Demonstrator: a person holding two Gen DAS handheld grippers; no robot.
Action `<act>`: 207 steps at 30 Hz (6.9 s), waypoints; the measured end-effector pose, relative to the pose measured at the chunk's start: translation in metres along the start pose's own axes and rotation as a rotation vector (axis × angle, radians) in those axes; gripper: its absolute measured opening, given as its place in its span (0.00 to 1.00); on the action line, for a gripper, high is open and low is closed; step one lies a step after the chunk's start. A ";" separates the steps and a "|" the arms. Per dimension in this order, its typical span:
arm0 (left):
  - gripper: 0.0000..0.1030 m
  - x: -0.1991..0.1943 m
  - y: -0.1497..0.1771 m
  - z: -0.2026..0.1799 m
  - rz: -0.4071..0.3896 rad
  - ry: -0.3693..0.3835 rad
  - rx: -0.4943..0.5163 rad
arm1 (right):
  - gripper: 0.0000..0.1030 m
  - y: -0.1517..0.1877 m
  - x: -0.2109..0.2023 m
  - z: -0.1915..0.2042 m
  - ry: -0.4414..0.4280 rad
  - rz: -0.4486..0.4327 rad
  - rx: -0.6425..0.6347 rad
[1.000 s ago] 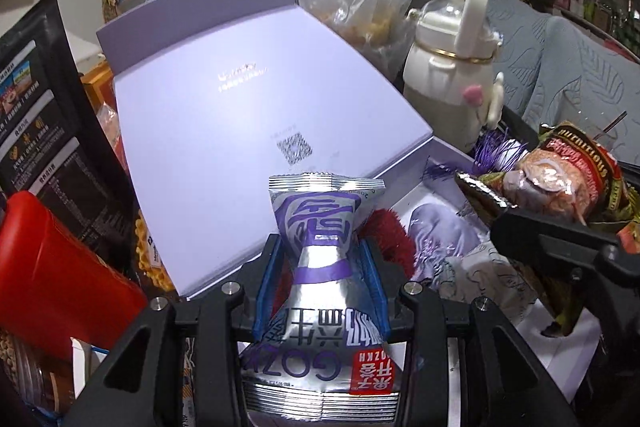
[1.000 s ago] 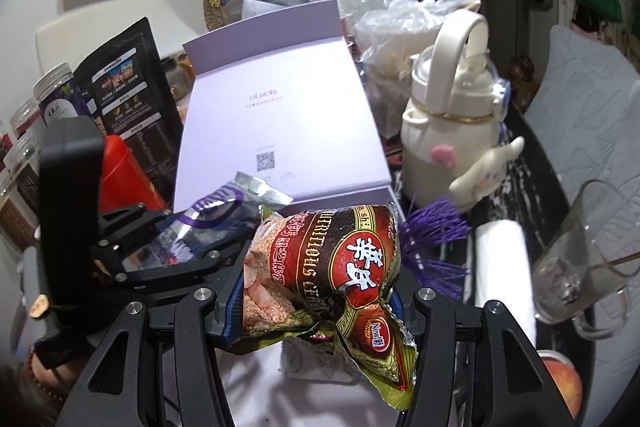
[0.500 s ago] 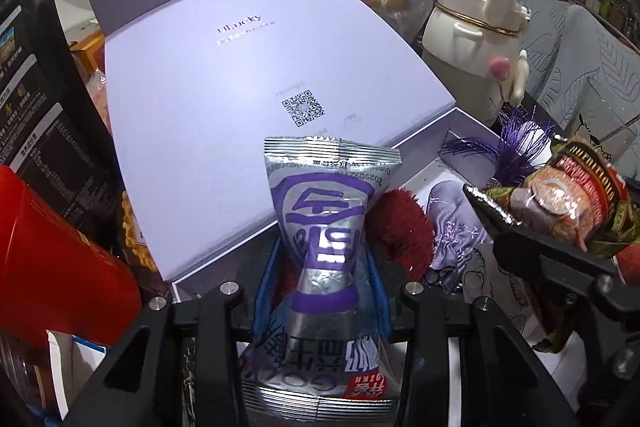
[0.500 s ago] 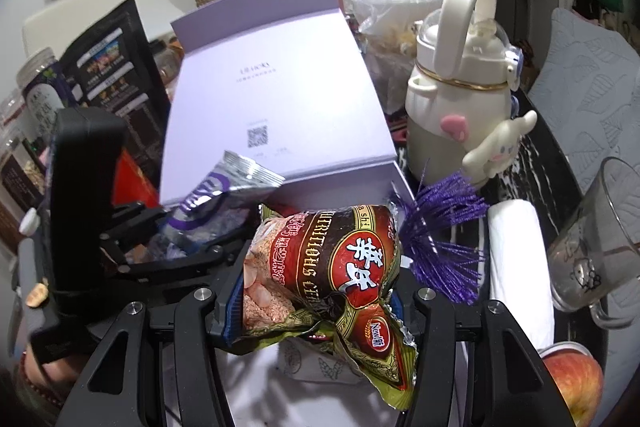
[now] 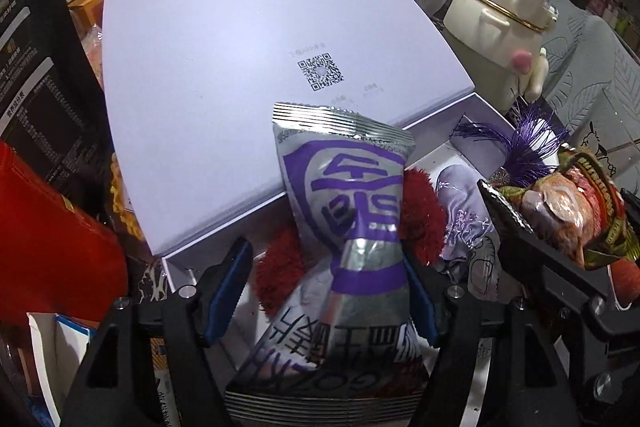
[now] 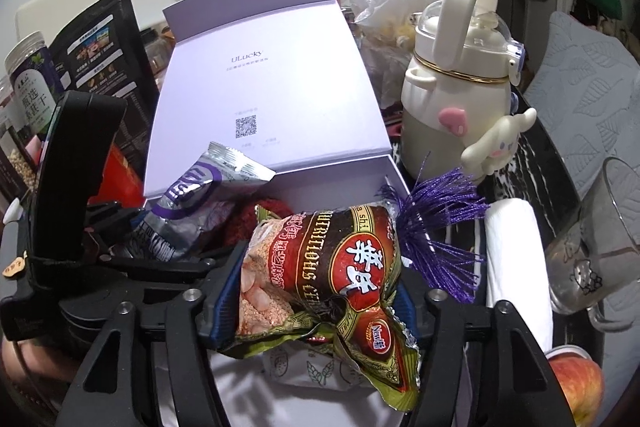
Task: Organize soft objects
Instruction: 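Open the left gripper on the silver-purple packet while the right releases the brown-red bag, then withdraw both grippers from the gift box toward the table, then grasp the red candy packet with the left gripper while the right grasps the white cable, then lift the red packet and white cable and carry them over the gift box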
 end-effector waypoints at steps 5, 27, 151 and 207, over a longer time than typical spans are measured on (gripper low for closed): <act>0.69 -0.009 -0.004 0.003 -0.023 0.002 -0.026 | 0.74 -0.004 -0.011 0.003 0.010 -0.018 -0.012; 0.69 -0.132 -0.002 0.002 -0.262 -0.008 -0.033 | 0.77 -0.018 -0.113 0.013 0.037 -0.196 -0.047; 0.73 -0.076 0.223 -0.220 0.006 0.271 0.420 | 0.83 0.311 -0.174 -0.087 0.166 0.003 0.326; 0.36 -0.081 0.243 -0.250 -0.037 0.328 0.568 | 0.50 0.338 -0.182 -0.105 0.372 -0.041 0.330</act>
Point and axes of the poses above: each gripper's, at about its wrist camera, not at the fingertips, and x roughly the way its jaws point, z to its left, y to its underside, the point moved 8 cm from there along x, roughly the way its jaws point, and after that the axes turned 9 degrees about z, right-handed, at the moved point
